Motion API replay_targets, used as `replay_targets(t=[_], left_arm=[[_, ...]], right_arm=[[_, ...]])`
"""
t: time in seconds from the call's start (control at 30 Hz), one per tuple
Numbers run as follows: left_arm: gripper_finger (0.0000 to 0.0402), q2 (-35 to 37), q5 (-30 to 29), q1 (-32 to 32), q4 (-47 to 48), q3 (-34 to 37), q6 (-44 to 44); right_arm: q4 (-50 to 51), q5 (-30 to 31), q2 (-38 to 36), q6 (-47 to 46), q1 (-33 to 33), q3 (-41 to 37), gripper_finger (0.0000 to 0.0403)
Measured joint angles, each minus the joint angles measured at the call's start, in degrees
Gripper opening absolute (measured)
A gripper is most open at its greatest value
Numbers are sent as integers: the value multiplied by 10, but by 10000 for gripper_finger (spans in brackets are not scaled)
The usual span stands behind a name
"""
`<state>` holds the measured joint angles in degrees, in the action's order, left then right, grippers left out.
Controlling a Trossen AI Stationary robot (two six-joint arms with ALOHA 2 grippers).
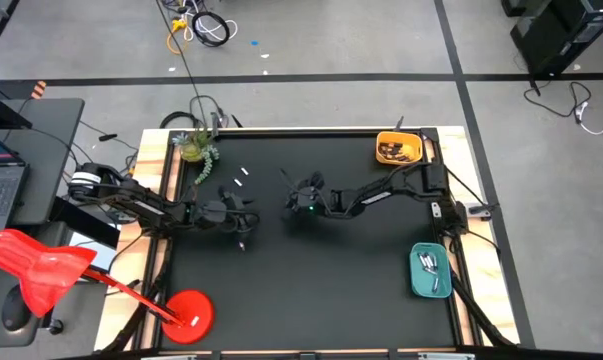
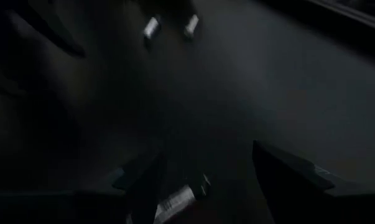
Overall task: Sort batteries
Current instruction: Put the silver battery into the green bin
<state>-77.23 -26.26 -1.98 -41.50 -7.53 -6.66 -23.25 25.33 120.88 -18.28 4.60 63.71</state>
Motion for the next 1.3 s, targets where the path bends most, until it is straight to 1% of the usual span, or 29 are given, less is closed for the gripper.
replay_targets(t=[0.23,0.33,0.57,0.87,1.0,1.13,1.2,1.3], left_arm=[[198,0,0,0,-22,0,0],[198,0,8,0,-24,0,-3],[198,0,15,0,-25,0,-9],[198,0,15,0,-25,0,-9],[198,0,15,0,-25,0,-9],[198,0,15,0,-25,0,-9],[198,0,15,0,-25,0,-9],[198,0,15,0,-28,0,-9]], right_arm=[[-22,5,0,-17,-7,-29,245],[-53,5,0,-18,-9,-39,245],[-68,3,0,-26,-14,-42,244],[-66,-5,0,-27,-16,-42,244],[-45,-21,0,-26,-10,-42,238],[-44,-15,-2,-9,-6,-42,228],[-41,-13,-12,8,-7,-38,222],[-26,-21,-47,26,-3,-25,212]])
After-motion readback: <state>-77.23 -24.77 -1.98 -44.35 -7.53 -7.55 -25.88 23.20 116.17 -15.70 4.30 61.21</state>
